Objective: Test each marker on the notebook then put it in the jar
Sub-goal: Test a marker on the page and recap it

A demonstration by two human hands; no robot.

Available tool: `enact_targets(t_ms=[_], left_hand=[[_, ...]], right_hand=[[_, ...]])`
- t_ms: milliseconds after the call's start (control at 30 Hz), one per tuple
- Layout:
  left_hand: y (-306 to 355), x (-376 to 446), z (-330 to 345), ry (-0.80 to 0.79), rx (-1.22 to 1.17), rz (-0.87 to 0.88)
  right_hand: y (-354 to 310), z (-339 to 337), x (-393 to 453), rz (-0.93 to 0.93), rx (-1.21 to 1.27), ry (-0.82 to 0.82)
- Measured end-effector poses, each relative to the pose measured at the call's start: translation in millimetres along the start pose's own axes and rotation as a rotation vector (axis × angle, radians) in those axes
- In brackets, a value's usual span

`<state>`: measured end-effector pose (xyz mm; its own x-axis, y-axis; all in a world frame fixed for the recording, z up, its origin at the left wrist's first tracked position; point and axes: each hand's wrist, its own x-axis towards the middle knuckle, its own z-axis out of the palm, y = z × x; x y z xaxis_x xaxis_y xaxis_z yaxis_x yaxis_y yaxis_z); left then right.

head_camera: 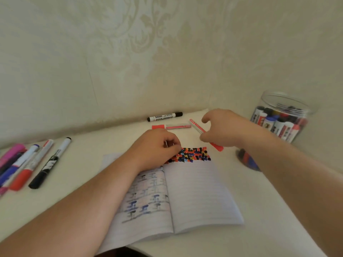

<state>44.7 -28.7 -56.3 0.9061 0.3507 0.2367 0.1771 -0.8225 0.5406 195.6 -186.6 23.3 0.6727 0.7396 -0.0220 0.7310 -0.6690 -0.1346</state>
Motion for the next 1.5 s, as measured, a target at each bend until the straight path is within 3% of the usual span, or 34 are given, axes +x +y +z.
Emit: enact_targets(t_ms=[100,200,300,400,600,800,900,1000,1133,1300,1500], left_hand=[[-2.5,1.9,0.7,0.008,-0.085,-0.026],[-4.7,-1.9,0.0,0.019,-0.257,-0.016],[-4.2,-5.5,-2.1,0.002,-0.318,0.01],[-3.1,-4.8,-0.5,-0.05,-0.237,0.049],[-4.5,0.0,4.1,-0.085,-0.124,0.051],[-5.2,-2.5,3.7,0.075,-0.134,0.002],[-4.6,-4.4,0.0,0.113,-0.217,-0.02],[-2.9,-5.2,-2.1,0.143,-0.286,-0.035],[-3.5,-5.2,-3.5,0.227,-0.369,-0.075],[-2.1,-3.3,-3.9,0.169,-0.425,-0.064],[-3.8,-4.3,-4.4,0.092,-0.419,-0.039]], right_hand=[[1.6,6.7,-24.7,-0.027,0.677,-0.047],[-0.3,38.0,-25.3,-0.005,1.365,0.026],[-3.0,61.0,-16.4,0.021,1.513,0.1],[-0.9,70.9,-10.6,-0.001,1.357,0.13],[0.3,79.8,-1.1,-0.097,0.8,0.192],[7.1,73.1,-6.0,-0.132,0.682,0.387],[9.8,66.3,-12.5,-0.201,0.244,0.616],[-4.5,69.0,-14.9,-0.361,-0.058,0.609],[-16.2,81.0,-12.1,-0.466,-0.008,0.399],[-7.3,77.2,-11.0,-0.411,0.089,0.322],[-7.0,75.9,-13.1,-0.378,-0.03,0.313]])
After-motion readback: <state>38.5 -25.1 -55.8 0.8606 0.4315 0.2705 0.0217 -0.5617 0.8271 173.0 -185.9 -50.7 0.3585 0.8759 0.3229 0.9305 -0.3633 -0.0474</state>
